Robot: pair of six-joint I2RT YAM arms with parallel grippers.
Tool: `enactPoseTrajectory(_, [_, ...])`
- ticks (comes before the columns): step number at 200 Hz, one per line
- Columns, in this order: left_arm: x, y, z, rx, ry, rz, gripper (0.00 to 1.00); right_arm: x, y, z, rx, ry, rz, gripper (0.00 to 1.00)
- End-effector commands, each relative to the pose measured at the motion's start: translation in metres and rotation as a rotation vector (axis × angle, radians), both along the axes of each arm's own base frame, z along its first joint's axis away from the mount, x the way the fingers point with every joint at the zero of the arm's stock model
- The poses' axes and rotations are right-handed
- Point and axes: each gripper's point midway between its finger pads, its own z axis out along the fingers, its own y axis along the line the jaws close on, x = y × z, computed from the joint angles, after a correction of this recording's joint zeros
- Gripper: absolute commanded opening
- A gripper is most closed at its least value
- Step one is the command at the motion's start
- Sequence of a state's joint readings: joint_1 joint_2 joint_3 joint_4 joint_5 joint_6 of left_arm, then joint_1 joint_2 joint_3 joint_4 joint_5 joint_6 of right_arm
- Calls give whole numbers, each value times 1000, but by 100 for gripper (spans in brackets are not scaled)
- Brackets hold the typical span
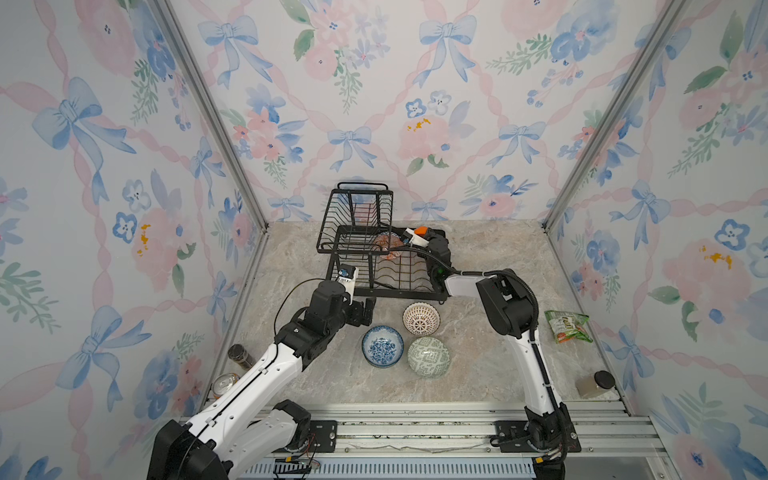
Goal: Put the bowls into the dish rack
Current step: 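Lower the orange bowl upright into the rack's lower tier slot with the right gripper, then open the right gripper and release the orange bowl in the rack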
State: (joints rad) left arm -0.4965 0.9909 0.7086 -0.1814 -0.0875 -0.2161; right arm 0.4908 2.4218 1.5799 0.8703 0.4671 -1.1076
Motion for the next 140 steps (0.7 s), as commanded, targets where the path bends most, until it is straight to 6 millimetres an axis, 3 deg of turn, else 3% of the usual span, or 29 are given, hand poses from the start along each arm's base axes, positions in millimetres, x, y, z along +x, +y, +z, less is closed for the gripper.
enactPoseTrajectory(1, [-2,1,-6,18,9,-17,98,4,-3,-6,22,2,-9,7])
enactPoseTrajectory(59, [1,0,-6,24,11,-18,98,6,-5,0,26,-8,-16,9])
enactPoseTrajectory(85, [2,-2,-7,25,18,-23,98,7,-5,3,30,-13,-16,18])
enactPoseTrajectory(140, [3,-2,-7,22,21,-25,98,6,-6,10,41,-22,-18,21])
